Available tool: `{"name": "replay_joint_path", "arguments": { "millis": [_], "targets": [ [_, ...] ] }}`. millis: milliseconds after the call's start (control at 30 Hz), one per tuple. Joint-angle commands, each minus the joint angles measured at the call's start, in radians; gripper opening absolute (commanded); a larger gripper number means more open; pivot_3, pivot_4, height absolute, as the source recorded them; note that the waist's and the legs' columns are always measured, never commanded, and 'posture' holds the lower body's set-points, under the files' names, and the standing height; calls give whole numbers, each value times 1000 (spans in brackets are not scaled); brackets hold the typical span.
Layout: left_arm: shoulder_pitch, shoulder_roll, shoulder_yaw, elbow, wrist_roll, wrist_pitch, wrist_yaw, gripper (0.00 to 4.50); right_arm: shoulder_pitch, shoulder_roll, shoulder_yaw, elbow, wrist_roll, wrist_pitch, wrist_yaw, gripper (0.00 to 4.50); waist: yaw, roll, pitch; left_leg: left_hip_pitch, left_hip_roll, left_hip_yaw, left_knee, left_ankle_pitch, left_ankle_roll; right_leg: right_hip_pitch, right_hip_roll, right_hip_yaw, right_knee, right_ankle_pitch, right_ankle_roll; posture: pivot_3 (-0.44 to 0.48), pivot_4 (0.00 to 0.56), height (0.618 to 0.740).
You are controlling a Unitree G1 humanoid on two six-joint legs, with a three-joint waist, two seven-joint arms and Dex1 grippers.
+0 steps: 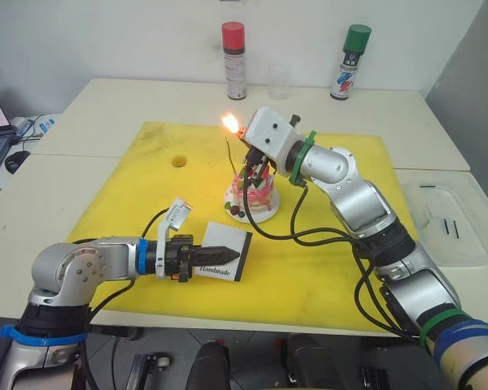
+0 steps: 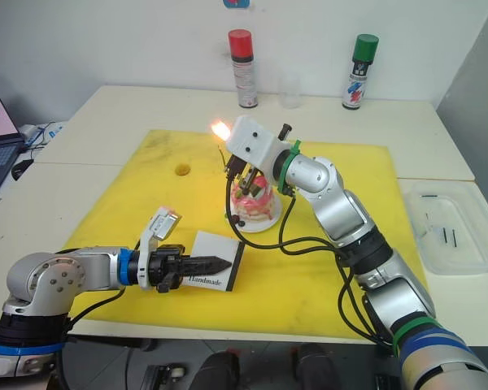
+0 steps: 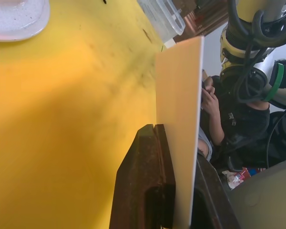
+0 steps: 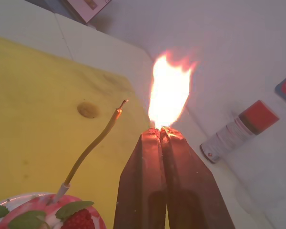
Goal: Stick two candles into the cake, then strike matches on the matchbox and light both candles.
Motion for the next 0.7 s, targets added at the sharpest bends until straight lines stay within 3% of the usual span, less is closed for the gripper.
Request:
{"name": "replay_joint_path", "arguments": {
  "millis": [33,700],
  "targets": [
    [-2,0,20,-23,-22,-17,-1,0,1,-10,-30,-57,-1,-21,40,47,0,0,0,0,0,0,0,0,0,0,0,0,0,0,0,0,150,704],
    [-15,-14,4,-12,-16,-31,5,0,6,21,-35,-53,-59,-22,70,47,0,0,0,0,0,0,0,0,0,0,0,0,0,0,0,0,150,704]
  ]
}}
